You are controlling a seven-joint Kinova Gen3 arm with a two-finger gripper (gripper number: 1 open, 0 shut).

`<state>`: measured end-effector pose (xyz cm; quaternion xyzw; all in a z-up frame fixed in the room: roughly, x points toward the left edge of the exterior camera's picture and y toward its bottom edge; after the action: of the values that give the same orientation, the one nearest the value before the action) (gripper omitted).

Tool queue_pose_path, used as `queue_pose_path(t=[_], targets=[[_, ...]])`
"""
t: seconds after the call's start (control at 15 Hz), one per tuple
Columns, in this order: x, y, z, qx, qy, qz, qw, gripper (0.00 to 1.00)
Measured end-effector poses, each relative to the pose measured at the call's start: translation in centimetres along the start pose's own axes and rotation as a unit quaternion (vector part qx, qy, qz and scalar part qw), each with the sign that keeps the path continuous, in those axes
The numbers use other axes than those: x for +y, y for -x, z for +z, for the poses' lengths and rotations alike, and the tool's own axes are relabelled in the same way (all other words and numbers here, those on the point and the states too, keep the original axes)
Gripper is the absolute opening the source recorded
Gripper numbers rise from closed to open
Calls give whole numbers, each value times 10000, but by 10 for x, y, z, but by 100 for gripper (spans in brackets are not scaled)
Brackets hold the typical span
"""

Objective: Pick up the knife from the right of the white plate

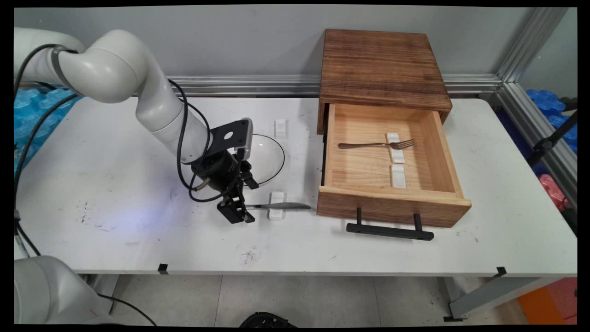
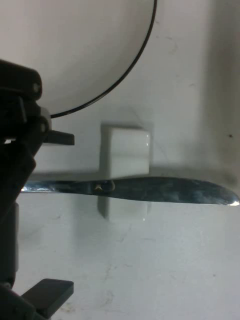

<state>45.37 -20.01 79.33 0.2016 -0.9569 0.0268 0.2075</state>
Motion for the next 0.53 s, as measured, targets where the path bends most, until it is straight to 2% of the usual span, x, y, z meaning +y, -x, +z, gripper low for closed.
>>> queue_pose_path(t=[0.53], targets=[[-4,2,9,56,108,-4,9999,100]])
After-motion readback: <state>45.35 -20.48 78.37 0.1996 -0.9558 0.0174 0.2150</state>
